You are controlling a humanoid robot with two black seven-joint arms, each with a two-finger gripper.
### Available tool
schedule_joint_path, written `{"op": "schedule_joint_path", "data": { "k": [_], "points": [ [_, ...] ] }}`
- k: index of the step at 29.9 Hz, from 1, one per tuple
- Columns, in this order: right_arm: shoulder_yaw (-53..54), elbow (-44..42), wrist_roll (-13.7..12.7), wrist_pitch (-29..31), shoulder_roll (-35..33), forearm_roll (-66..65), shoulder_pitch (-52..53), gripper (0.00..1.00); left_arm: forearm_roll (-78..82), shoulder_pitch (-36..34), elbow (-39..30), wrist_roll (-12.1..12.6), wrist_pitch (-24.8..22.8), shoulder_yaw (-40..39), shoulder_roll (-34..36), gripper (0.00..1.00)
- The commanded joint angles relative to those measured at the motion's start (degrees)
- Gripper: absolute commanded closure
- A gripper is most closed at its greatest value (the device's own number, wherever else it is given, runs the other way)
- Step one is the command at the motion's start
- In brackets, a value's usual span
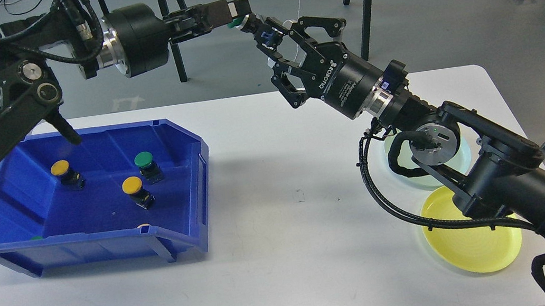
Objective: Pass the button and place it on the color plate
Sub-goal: 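Take the green button with the right gripper and carry it over the pale green plate, then lower the green button onto the pale green plate and open the right gripper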
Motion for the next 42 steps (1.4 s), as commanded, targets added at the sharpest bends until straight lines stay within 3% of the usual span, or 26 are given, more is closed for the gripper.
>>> {"op": "schedule_joint_path", "data": {
  "k": [1,3,5,6,9,11,15,21,30,37,42],
  "points": [
    [0.0,-0.1,-0.1,-0.6,0.1,0.0,-0.1,0.86,0.0,-0.1,0.0,0.0,0.0,0.0,0.1,0.89],
    [0.0,0.0,-0.1,-0.6,0.1,0.0,0.0,0.87,-0.1,-0.1,-0.1,-0.1,-0.2,0.0,0.1,0.87],
    [0.0,0.0,-0.1,-0.6,0.1,0.0,0.1,0.88,-0.1,-0.1,-0.1,-0.1,-0.3,-0.1,0.1,0.79],
    [0.1,0.0,-0.1,-0.6,0.1,0.0,0.1,0.88,-0.1,-0.2,-0.1,0.0,-0.2,-0.2,0.1,0.72],
    [0.1,0.1,-0.1,-0.5,-0.1,0.0,0.0,0.88,-0.2,-0.2,-0.1,-0.3,0.6,-0.7,0.0,0.33],
    [0.1,0.3,-0.1,-0.4,-0.6,0.1,-0.1,0.88,-0.4,0.0,0.0,-0.2,1.3,-2.5,-0.3,0.22],
    [0.4,0.7,-0.1,-0.1,-3.1,0.1,-0.5,0.88,-7.1,1.0,0.4,-0.4,2.2,-4.4,-0.4,0.11],
    [0.5,1.1,-0.3,-0.2,-9.7,0.1,-1.8,0.87,-27.5,1.3,5.7,-0.8,1.6,-4.4,-0.4,0.02],
    [-7.4,0.3,-4.3,-0.7,-27.7,-0.1,-6.6,0.87,-51.3,3.8,14.9,-0.8,1.5,-4.5,-1.7,0.01],
    [-17.1,-3.7,-6.8,-1.5,-30.4,-4.2,-5.9,0.87,-64.1,5.0,20.3,-0.6,-1.6,-4.5,-4.6,0.0],
    [-18.4,-9.1,-7.5,-3.2,-29.7,-6.0,-5.8,0.86,-69.1,5.3,24.2,-0.6,-2.6,-5.5,-6.9,0.0]
  ]
}}
